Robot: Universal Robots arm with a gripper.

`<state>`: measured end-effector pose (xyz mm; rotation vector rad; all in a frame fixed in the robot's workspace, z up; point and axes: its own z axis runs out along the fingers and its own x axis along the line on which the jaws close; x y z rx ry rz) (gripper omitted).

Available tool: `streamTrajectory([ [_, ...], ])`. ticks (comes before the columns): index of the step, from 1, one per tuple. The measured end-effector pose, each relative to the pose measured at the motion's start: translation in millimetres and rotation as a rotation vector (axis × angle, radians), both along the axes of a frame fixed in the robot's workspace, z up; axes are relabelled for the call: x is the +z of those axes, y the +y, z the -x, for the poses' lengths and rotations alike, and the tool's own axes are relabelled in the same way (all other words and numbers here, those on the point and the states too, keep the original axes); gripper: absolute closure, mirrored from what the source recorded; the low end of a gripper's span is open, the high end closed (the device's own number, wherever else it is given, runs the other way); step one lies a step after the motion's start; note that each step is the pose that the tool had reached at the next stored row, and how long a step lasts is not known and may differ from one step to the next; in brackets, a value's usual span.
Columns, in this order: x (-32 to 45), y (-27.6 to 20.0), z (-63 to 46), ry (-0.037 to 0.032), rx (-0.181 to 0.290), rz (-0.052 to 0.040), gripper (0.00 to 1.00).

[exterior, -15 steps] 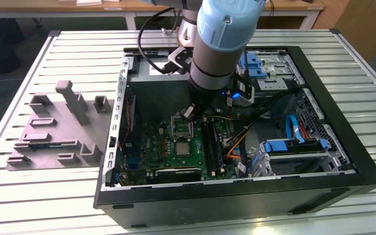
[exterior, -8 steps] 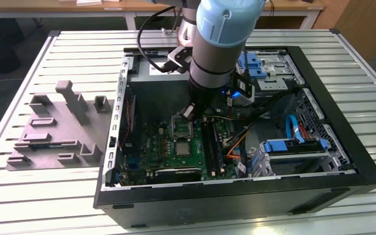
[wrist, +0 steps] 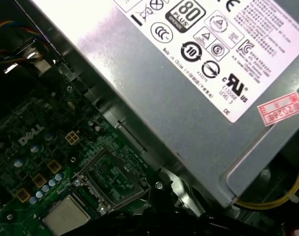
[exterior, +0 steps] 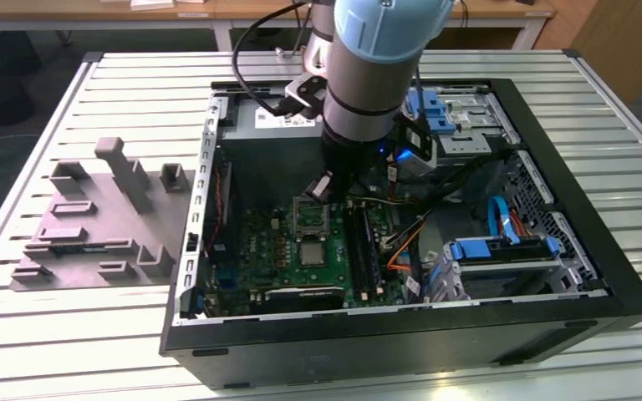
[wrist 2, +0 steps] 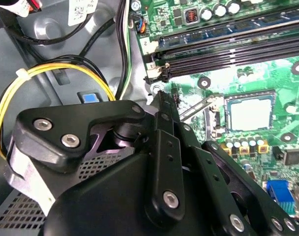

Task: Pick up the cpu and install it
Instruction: 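Close the cpu cover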

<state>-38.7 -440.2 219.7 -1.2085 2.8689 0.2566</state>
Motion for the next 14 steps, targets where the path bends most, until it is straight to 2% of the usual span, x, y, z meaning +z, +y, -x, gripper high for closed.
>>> streamTrajectory([
  [2, 2.8, 0.1, 0.1, -0.0002, 0.0, 0.0076, 0.89],
  [7, 6.9, 0.0, 0.3, -0.0001, 0.001, 0.0351, 0.89],
  [14, 10.8, 0.0, 0.8, -0.0001, 0.003, 0.0378, 0.89],
])
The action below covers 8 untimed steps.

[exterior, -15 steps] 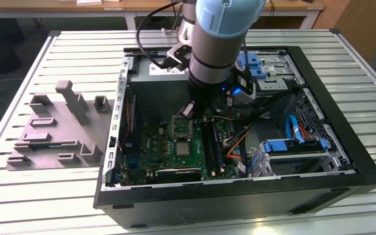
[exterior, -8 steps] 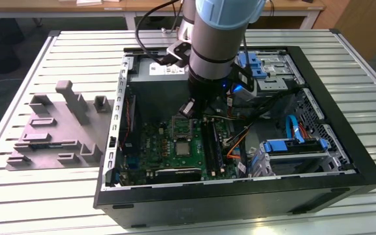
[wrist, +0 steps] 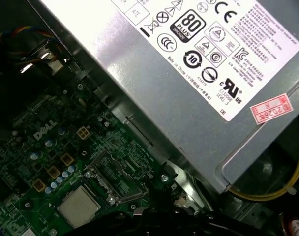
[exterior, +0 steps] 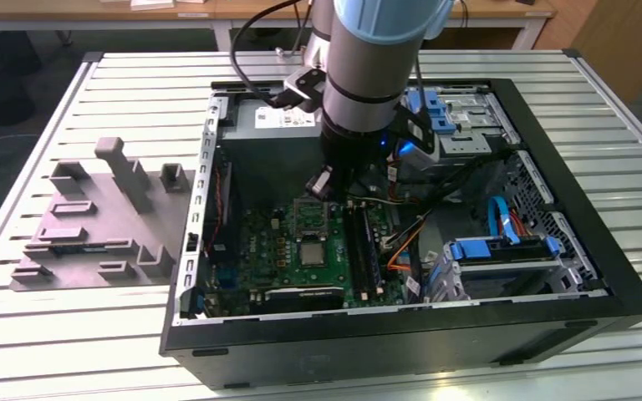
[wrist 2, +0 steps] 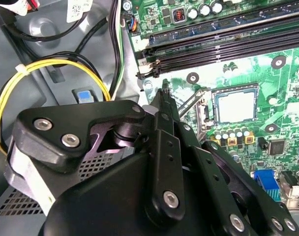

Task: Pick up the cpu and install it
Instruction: 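Close the cpu cover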

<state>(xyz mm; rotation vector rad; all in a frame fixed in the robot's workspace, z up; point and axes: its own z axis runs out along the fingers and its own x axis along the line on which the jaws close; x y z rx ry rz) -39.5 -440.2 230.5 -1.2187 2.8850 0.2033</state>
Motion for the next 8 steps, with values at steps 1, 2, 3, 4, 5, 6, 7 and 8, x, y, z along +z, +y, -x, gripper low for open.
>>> streamTrajectory([
  [1, 0.6, 0.0, 0.1, 0.0, 0.0, 0.0, 0.89],
  [2, 1.4, 0.0, 0.2, 0.0, 0.0, 0.0001, 0.89],
  [3, 2.3, 0.0, 0.3, 0.0, 0.001, 0.0001, 0.89],
  [4, 3.0, 0.0, 0.6, 0.0, 0.001, 0.0003, 0.89],
  [5, 3.2, 0.1, 0.8, 0.0, 0.001, 0.0009, 0.89],
  [6, 3.5, 0.1, 1.1, -0.0001, 0.002, 0.0024, 0.89],
  [7, 3.7, 0.0, 1.4, -0.0001, 0.005, 0.005, 0.89],
  [8, 3.8, 0.0, 1.6, -0.0001, 0.009, 0.0075, 0.89],
])
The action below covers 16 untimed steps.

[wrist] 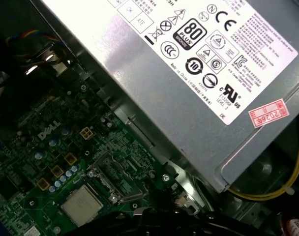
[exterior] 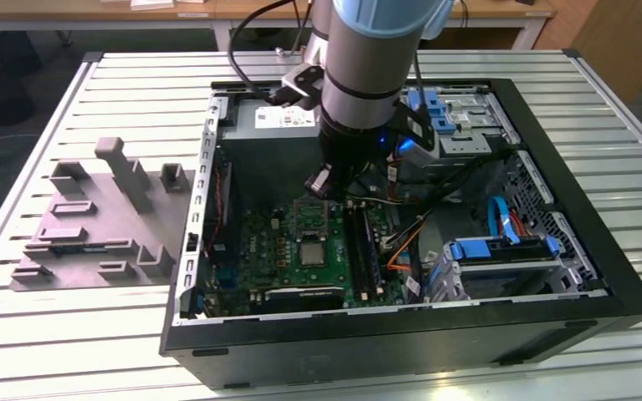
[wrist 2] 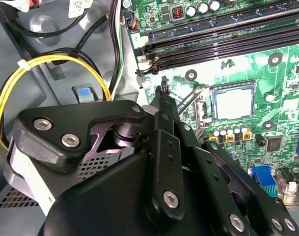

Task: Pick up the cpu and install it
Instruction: 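Close the cpu cover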

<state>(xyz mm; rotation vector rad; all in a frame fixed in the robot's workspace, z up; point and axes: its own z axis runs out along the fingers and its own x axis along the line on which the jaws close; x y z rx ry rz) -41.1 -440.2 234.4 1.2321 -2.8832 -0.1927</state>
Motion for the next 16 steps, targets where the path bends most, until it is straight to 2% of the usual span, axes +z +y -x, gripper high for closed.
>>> streamTrajectory([
  [3, 1.3, -0.1, 0.4, 0.0003, 0.008, 0.0043, 0.89],
  [16, 5.1, 0.0, 1.9, 0.0006, 0.061, 0.0061, 0.89],
])
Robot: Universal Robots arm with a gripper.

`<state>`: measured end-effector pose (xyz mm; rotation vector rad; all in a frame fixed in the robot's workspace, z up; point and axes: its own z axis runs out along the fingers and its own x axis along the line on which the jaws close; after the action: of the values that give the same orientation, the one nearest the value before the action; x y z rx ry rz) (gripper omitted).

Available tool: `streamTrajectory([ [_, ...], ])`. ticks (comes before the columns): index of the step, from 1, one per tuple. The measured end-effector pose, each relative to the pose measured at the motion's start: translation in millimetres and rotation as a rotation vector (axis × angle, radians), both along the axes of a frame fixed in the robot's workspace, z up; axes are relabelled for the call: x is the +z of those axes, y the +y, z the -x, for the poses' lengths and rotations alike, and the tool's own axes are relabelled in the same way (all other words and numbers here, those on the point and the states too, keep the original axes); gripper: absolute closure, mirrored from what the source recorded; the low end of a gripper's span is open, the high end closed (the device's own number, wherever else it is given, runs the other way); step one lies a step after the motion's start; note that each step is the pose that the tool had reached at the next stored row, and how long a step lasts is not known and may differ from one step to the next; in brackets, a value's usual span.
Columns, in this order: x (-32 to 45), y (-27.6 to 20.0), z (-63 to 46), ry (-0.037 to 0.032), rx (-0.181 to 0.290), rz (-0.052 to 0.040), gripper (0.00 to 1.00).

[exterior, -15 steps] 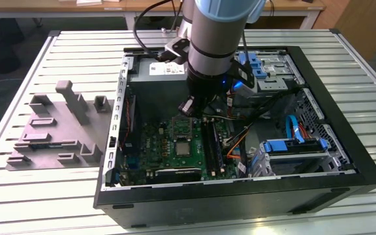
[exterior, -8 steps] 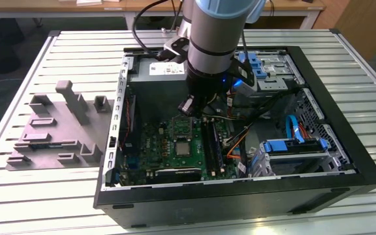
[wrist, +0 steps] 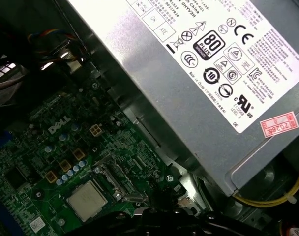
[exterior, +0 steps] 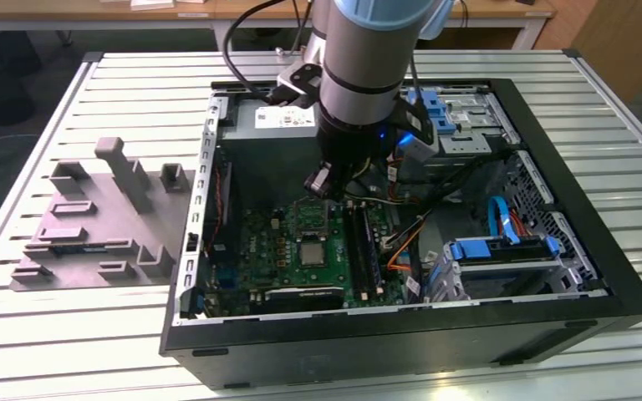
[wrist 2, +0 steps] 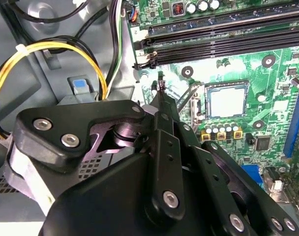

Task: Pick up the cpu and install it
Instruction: 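Close the cpu cover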

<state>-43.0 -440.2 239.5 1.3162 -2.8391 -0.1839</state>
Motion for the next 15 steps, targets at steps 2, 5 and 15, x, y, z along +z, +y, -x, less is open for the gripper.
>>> streamTrajectory([
  [2, 0.9, 0.0, 0.0, 0.0011, 0.001, 0.0, 0.89],
  [5, 1.1, 0.0, 0.0, 0.0018, 0.001, -0.0003, 0.89],
  [15, 1.2, 0.0, 0.0, 0.002, 0.001, -0.0001, 0.89],
])
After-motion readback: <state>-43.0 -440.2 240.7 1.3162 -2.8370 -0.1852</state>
